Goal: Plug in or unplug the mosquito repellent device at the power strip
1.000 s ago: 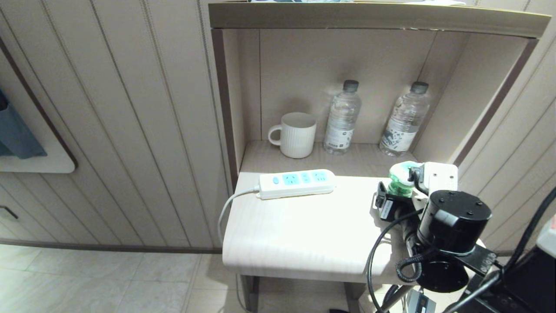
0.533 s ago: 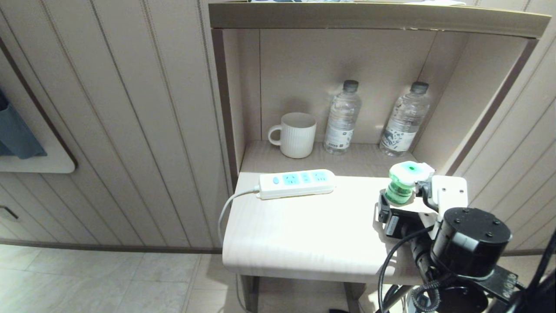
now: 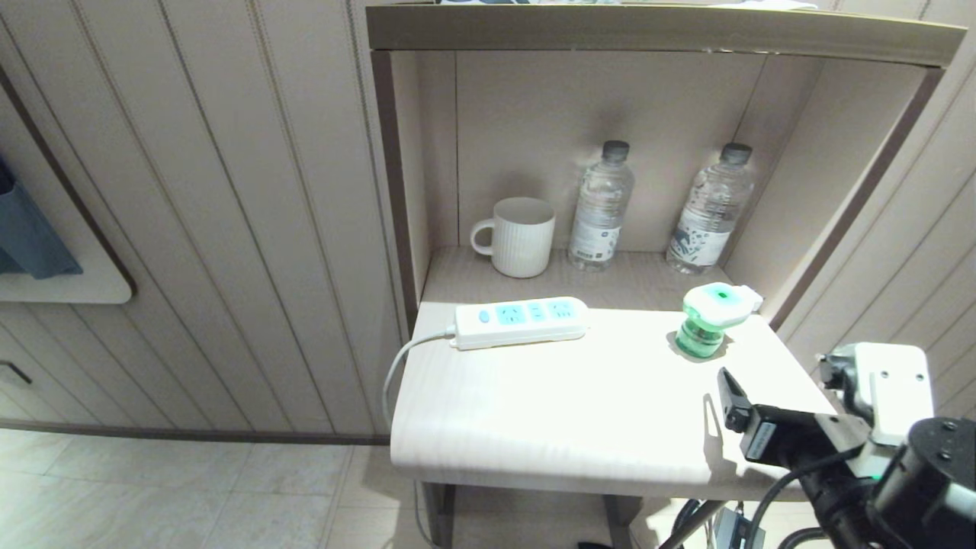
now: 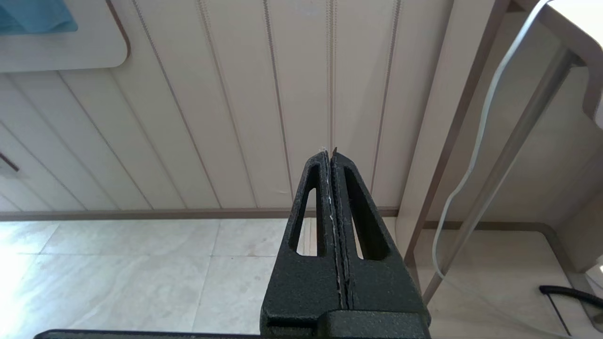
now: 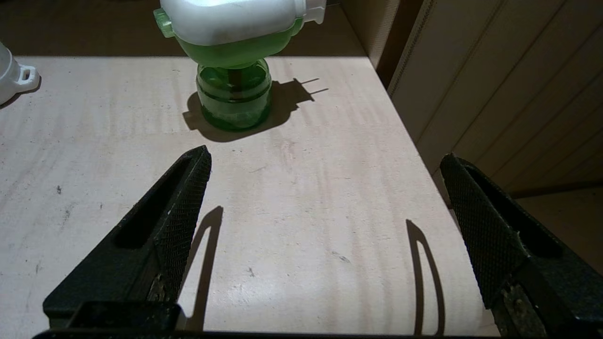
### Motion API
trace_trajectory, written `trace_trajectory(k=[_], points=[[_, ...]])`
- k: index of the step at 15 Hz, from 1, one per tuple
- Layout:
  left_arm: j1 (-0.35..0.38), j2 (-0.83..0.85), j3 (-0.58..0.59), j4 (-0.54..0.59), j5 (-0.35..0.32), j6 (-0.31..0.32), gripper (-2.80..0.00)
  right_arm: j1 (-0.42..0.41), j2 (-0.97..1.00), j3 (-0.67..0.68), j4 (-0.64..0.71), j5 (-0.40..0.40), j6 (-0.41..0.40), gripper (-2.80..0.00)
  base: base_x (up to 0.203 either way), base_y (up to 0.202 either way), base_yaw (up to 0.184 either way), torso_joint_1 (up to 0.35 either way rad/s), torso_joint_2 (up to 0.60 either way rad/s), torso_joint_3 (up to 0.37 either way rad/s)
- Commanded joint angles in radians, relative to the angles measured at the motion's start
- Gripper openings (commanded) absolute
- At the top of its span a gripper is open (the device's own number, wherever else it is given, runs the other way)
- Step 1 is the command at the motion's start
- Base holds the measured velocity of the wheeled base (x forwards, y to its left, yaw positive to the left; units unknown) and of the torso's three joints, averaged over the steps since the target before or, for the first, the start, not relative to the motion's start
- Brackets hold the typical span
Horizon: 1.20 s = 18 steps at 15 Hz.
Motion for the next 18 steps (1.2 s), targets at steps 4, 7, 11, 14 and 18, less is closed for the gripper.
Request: trace_trajectory(k=[4, 7, 11, 14, 18], points=[[0.000, 0.000, 0.000, 0.000, 0.000, 0.001, -2.80, 0.009, -0.254, 0.082, 0.043, 0.018, -0.136, 0.00, 0.000, 0.000, 0.000, 0.000, 0.00, 0.000], [0.000, 0.000, 0.000, 0.000, 0.000, 0.001, -2.80, 0.041, -0.392, 0.085, 0.180, 0.018, -0.224, 0.00, 0.000, 0.000, 0.000, 0.000, 0.00, 0.000], [0.000, 0.000, 0.000, 0.000, 0.000, 0.001, -2.80, 0.009, -0.514, -0.035, 0.330, 0.017, -0.358, -2.80, 0.000, 0.000, 0.000, 0.000, 0.00, 0.000], [0.000, 0.000, 0.000, 0.000, 0.000, 0.000, -2.80, -0.042, -0.600, -0.263, 0.660, 0.025, -0.386, -2.80, 0.000, 0.000, 0.000, 0.000, 0.00, 0.000], [0.000, 0.000, 0.000, 0.000, 0.000, 0.001, -2.80, -0.115, -0.669, -0.544, 1.096, 0.044, -0.395, -2.80, 0.000, 0.000, 0.000, 0.000, 0.00, 0.000]])
